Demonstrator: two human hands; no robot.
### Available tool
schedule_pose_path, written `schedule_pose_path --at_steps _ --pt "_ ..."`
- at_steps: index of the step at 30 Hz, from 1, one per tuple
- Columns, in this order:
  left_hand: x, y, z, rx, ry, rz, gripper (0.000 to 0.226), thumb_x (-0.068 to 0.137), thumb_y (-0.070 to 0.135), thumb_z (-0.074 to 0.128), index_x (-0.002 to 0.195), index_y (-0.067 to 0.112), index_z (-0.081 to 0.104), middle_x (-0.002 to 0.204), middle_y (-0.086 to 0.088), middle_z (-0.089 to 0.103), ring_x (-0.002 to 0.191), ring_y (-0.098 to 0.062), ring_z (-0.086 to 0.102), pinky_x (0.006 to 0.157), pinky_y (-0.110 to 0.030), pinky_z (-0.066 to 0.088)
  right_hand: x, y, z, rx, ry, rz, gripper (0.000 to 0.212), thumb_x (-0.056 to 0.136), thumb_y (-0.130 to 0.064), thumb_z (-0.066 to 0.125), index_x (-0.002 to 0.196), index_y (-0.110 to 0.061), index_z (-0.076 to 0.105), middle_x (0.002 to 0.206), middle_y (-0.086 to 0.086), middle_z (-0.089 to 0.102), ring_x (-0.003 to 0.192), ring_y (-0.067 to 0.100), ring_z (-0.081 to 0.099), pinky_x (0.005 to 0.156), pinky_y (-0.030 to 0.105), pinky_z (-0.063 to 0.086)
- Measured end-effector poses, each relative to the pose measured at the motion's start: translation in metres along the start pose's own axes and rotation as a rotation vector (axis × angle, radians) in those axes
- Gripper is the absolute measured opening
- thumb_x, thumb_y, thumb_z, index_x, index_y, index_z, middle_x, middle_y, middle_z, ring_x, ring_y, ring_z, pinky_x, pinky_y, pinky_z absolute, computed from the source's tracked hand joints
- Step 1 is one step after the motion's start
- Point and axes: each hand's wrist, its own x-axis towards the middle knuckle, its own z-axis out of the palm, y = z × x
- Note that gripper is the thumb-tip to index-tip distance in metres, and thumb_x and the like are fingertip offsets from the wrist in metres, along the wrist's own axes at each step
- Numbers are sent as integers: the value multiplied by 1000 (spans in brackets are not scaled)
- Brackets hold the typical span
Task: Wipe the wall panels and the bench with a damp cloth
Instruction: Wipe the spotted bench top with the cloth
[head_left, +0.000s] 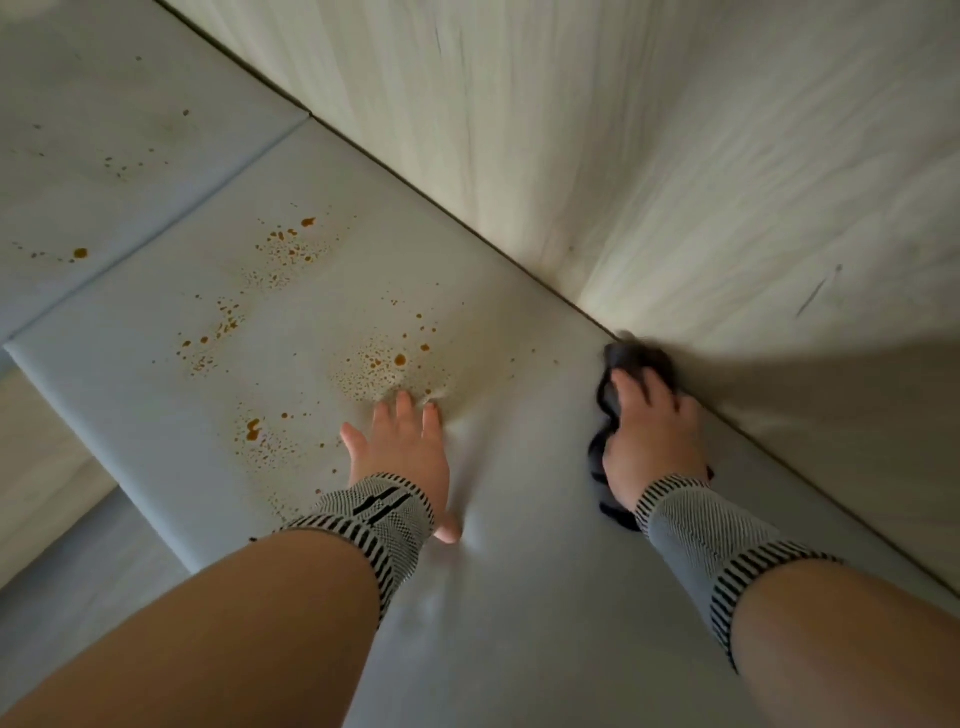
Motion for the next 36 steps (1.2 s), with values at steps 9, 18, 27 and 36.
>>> schedule_pose_path --at_steps 9,18,27,36 --pt "-2 5 -1 -30 -30 -29 141 68 59 81 153 11 -21 161 -17 -23 150 -39 -11 116 -66 12 -25 -21 21 -66 68 -814 71 68 -11 74 135 -23 53 138 3 55 107 32 58 86 47 51" --pt "1 5 3 -44 -35 -33 141 68 57 82 152 11 -22 160 -17 -24 150 -38 -13 116 -66 11 -5 -46 3 -50 41 -404 75 88 -19 58 151 -29 20 155 -1 26 128 29 34 103 42 35" --pt "2 4 4 -40 -47 -24 141 69 56 82 152 10 -23 160 -17 -26 149 -39 -14 116 -67 10 42 -26 -9 -49 72 -87 73 90 -20 56 152 -31 18 153 -5 29 125 28 34 104 41 37" --pt "2 5 3 -41 -54 -33 139 69 56 82 154 10 -18 160 -16 -25 149 -38 -14 116 -66 11 11 -52 5 -270 -86 -849 58 95 -24 50 148 -34 31 158 -2 24 133 29 32 108 44 30"
